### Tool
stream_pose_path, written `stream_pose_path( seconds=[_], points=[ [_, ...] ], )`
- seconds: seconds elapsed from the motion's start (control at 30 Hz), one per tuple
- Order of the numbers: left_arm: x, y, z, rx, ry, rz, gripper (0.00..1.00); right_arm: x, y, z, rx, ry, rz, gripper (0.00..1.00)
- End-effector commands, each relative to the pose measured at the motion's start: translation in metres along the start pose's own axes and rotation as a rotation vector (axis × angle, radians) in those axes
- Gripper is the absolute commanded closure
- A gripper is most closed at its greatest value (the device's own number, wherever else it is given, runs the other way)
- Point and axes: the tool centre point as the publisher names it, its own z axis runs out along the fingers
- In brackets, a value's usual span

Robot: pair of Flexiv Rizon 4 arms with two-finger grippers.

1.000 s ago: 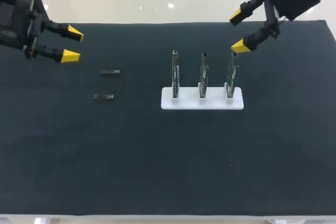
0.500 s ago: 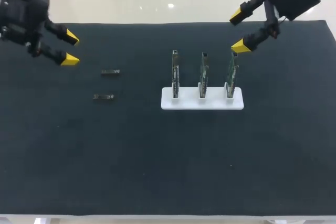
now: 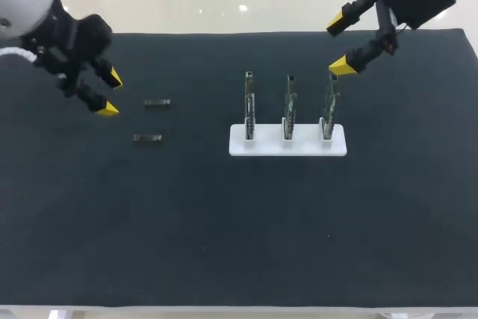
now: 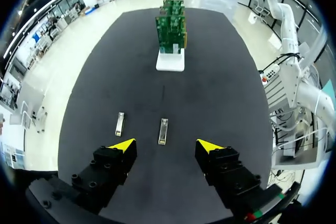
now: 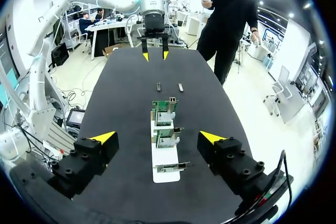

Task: Pick up the optical module with the left hand, and insert it into the network port with the right hand.

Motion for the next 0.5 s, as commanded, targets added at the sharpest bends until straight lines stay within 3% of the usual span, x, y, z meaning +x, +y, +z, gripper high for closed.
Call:
stream_pose_path(
  seconds=[0.03, 0.5],
  points=[
    [-0.0047, 0.0165, 0.0064, -0.059, 0.055, 0.059, 0.00, 0.0004, 0.0002, 0.0001, 0.000, -0.002, -0.001, 0.00],
    [-0.0047, 0.0165, 0.0064, -0.059, 0.055, 0.059, 0.00, 0.0004, 0.0002, 0.0001, 0.000, -0.002, -0.001, 0.00]
  ],
)
